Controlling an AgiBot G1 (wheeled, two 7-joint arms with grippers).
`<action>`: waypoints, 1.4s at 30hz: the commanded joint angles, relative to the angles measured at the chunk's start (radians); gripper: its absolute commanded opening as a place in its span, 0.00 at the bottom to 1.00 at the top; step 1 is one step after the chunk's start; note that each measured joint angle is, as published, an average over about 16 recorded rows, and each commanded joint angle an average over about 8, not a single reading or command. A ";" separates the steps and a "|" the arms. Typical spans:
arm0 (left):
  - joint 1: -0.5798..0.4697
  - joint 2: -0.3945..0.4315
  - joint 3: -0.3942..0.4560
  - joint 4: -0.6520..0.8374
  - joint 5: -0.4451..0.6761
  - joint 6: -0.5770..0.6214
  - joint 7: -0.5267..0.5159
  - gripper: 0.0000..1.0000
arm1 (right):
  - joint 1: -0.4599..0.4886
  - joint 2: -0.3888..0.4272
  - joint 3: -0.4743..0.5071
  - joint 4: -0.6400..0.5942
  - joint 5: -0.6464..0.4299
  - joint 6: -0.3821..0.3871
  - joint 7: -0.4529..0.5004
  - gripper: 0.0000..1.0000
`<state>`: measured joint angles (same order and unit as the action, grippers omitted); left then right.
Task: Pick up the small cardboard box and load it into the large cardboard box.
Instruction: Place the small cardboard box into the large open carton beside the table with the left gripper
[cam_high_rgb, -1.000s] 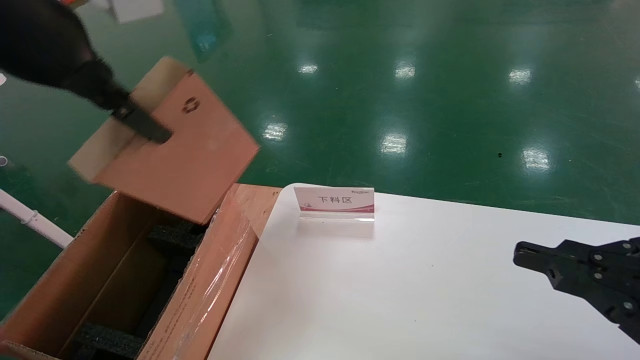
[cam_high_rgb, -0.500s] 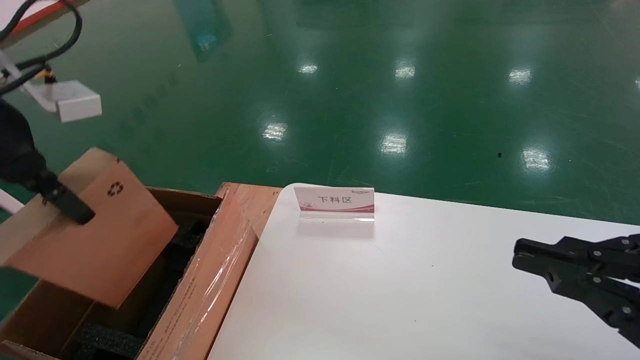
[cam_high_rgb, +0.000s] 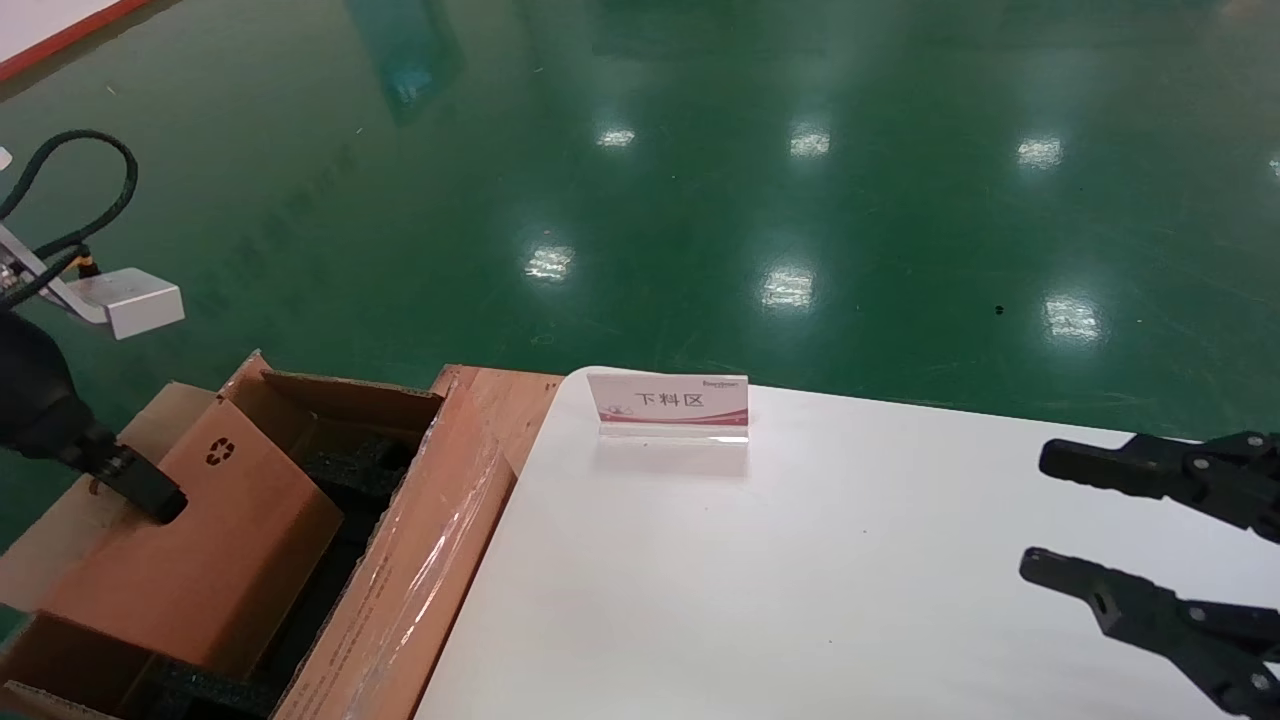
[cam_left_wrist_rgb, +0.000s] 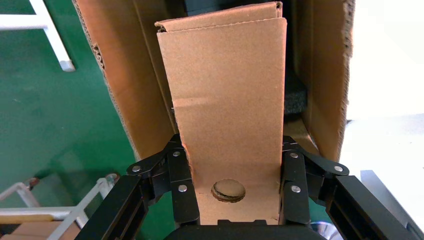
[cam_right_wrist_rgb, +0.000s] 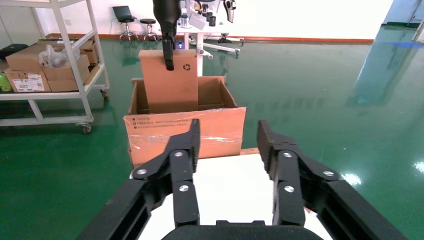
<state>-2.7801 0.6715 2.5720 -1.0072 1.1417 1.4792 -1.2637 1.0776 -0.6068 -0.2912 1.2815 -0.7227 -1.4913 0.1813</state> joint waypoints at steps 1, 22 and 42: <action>0.015 -0.015 0.003 0.003 0.001 -0.016 -0.002 0.00 | 0.000 0.000 0.000 0.000 0.000 0.000 0.000 1.00; 0.206 -0.027 0.007 0.114 -0.009 -0.150 0.041 0.00 | 0.000 0.001 -0.001 0.000 0.001 0.001 -0.001 1.00; 0.308 0.021 -0.002 0.262 -0.013 -0.198 0.098 0.00 | 0.001 0.001 -0.003 0.000 0.002 0.001 -0.001 1.00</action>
<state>-2.4708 0.6925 2.5689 -0.7458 1.1267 1.2807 -1.1643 1.0781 -0.6058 -0.2937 1.2815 -0.7210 -1.4902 0.1800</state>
